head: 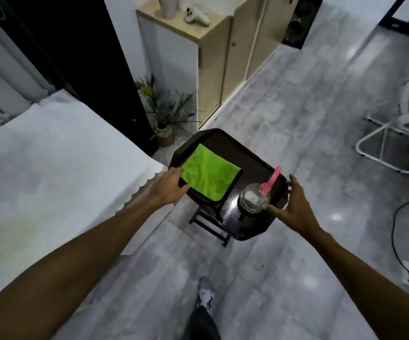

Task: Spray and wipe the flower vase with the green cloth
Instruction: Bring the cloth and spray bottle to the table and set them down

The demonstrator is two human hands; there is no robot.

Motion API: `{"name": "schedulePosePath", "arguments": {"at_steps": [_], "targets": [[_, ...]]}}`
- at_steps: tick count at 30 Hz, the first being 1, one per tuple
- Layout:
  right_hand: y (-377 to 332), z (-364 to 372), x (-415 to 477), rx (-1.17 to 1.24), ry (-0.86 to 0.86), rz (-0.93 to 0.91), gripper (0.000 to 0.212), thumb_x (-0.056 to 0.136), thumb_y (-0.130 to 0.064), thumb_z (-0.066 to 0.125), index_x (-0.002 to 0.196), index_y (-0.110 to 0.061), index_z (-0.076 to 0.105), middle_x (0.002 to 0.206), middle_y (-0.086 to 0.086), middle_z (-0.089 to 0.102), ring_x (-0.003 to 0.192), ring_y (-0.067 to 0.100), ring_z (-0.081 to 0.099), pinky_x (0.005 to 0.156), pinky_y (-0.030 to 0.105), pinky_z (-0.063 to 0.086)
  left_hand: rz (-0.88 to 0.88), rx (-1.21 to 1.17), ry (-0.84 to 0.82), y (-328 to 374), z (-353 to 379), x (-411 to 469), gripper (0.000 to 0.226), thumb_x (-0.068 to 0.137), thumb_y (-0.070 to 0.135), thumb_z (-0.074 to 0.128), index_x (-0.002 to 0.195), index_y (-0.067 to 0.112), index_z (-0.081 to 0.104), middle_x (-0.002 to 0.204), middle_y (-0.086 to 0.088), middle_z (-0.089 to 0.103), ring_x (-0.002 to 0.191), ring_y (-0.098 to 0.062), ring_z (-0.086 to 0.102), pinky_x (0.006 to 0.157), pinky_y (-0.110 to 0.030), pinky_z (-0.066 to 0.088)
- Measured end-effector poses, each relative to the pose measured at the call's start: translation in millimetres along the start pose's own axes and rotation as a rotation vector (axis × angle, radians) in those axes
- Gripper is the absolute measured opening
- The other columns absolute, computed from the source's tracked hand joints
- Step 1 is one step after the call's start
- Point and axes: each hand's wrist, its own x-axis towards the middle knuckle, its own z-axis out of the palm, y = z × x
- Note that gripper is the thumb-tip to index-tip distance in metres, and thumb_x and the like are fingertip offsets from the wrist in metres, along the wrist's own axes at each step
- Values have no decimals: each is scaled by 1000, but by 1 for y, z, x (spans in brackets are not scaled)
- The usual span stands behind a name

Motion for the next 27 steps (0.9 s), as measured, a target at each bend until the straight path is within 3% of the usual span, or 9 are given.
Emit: {"name": "schedulePosePath", "arguments": {"at_steps": [4,10,13,16,19,21,24,25,27], "targets": [[8,13,33,104,31,1,124,67,-50,90,158,-10,16,157,13,39,143,27,42,113,50,42,-125,-99,-24,4,15,50,63,88,27,68,140,1,42,139,-22,46,130,-38,46,104,-44,41],[26,27,53,153,101,-81,88,71,-40,89,143,-14,45,132,4,59,121,22,58,95,46,54,-251,-103,-46,7,41,96,71,86,35,71,137,-2,39,140,-25,46,129,-43,45,103,-52,42],[28,34,50,148,101,-108,85,71,-35,90,141,-11,47,128,6,59,117,20,59,90,43,55,-323,4,-48,6,53,98,76,84,42,71,138,0,38,141,-24,44,130,-44,43,105,-51,40],[31,38,50,155,123,-127,82,72,-33,90,139,-10,49,127,6,58,115,18,58,86,30,54,-378,-4,-57,5,55,106,82,82,44,72,140,0,34,141,-26,45,130,-44,44,106,-50,40],[28,35,55,143,130,-159,61,76,-42,83,122,-10,59,120,2,58,111,19,58,79,17,47,-467,-182,-34,5,50,111,80,82,41,75,137,-4,37,137,-26,52,126,-43,50,102,-47,44],[21,36,53,145,139,-209,51,77,-50,74,111,-14,60,114,0,58,105,17,57,75,20,47,-542,-346,-50,5,47,108,74,81,39,78,132,-5,46,132,-22,57,121,-39,56,96,-41,50],[10,39,51,163,164,-179,41,80,-38,74,112,-24,54,105,-1,57,93,14,56,70,18,43,-575,-647,-192,7,44,97,41,82,20,77,114,-2,64,116,-17,69,86,-23,69,62,-23,57],[9,41,50,160,168,-156,40,82,-31,75,115,-22,54,103,1,59,90,14,57,70,18,42,-562,-669,-210,8,44,93,30,81,14,74,107,0,66,111,-16,70,81,-20,68,58,-21,55],[5,43,49,134,164,-121,36,86,-23,73,117,-11,57,102,1,59,88,16,58,69,17,41,-518,-731,-175,10,39,83,20,81,7,66,100,3,68,105,-14,71,85,-22,67,71,-27,55]]}}
